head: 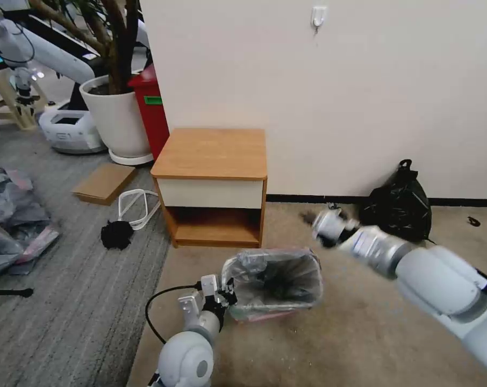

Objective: Pick up the garbage bag from the table and place it over the trash can.

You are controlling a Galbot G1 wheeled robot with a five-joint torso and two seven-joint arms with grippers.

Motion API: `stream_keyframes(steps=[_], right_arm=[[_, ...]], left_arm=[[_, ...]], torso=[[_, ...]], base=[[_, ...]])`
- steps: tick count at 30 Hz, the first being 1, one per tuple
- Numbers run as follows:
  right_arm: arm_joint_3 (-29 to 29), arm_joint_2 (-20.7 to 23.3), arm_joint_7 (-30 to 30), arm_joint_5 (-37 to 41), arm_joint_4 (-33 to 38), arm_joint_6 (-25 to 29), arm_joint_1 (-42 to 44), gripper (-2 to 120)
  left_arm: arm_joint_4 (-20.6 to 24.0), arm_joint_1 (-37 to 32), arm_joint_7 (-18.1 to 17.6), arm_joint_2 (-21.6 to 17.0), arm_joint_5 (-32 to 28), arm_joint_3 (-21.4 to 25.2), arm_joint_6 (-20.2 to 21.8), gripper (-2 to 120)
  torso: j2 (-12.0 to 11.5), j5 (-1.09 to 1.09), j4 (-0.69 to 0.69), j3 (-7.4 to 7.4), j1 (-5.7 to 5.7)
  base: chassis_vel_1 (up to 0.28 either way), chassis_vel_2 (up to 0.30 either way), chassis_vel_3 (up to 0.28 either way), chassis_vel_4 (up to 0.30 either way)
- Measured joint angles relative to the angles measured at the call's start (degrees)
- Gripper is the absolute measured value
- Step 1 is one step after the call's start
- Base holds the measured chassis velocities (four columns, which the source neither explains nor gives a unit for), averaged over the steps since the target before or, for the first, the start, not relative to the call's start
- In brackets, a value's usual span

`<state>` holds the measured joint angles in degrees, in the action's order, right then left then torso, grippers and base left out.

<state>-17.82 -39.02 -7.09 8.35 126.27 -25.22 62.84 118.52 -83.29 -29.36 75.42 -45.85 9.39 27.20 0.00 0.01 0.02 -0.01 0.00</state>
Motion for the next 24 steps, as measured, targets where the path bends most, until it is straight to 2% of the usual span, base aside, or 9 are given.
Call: stream_keyframes(steps=[5, 7, 9, 13, 15, 17, 20, 21, 24], right_arm=[[-6.1, -5.7, 4.5, 1.4, -0.9, 3.0, 5.6, 33], [-9.6, -9.8, 6.8, 1.6, -1.2, 5.1, 9.4, 44], [-10.2, -10.5, 7.2, 1.7, -1.2, 5.5, 10.1, 46], [-12.8, -14.7, 8.3, 1.7, -0.8, 6.4, 13.7, 67], [-12.9, -14.9, 8.3, 1.7, -0.8, 6.5, 13.9, 68], [-13.5, -16.3, 8.4, 1.7, -0.5, 6.7, 15.1, 79], [-13.6, -17.1, 8.4, 1.6, -0.3, 6.7, 15.5, 88], [-13.6, -17.6, 8.4, 1.6, -0.2, 6.7, 15.7, 96], [-13.6, -18.0, 8.5, 1.5, -0.2, 6.7, 15.8, 100]], left_arm=[[1.6, -0.6, -1.8, -1.3, -4.0, 1.1, 2.5, 3], [2.0, -0.6, -2.8, -2.2, -7.3, 1.7, 3.9, 3], [2.0, -0.6, -3.1, -2.3, -8.0, 1.8, 4.0, 3], [1.6, -0.3, -4.0, -3.3, -9.6, 2.3, 4.7, 3], [1.6, -0.3, -4.1, -3.3, -9.6, 2.3, 4.7, 3], [0.9, -0.2, -4.2, -3.9, -9.7, 2.6, 5.3, 3], [0.4, -0.1, -4.8, -4.2, -10.0, 2.7, 5.8, 3], [0.1, 0.2, -5.7, -4.6, -11.0, 2.6, 6.5, 3], [-0.1, 0.7, -6.8, -4.9, -11.9, 2.4, 7.0, 3]], torso=[[0.0, 0.01, -0.03, 0.00, 0.00], [0.0, 0.01, -0.02, 0.00, 0.00], [0.0, 0.01, -0.03, 0.00, 0.00], [0.0, -0.01, -0.03, 0.00, 0.00], [0.0, -0.02, -0.02, 0.00, 0.00], [0.0, -0.01, -0.02, 0.00, 0.00], [0.0, -0.01, -0.02, 0.00, 0.00], [0.0, -0.01, -0.02, 0.00, 0.00], [0.0, 0.00, -0.02, 0.00, 0.00]], base=[[0.000, 0.000, 0.000, 0.000], [0.000, 0.000, 0.000, 0.000], [0.000, 0.000, 0.000, 0.000], [0.000, 0.000, 0.000, 0.000], [0.000, 0.000, 0.000, 0.000], [0.000, 0.000, 0.000, 0.000], [0.000, 0.000, 0.000, 0.000], [0.000, 0.000, 0.000, 0.000], [0.000, 0.000, 0.000, 0.000]])
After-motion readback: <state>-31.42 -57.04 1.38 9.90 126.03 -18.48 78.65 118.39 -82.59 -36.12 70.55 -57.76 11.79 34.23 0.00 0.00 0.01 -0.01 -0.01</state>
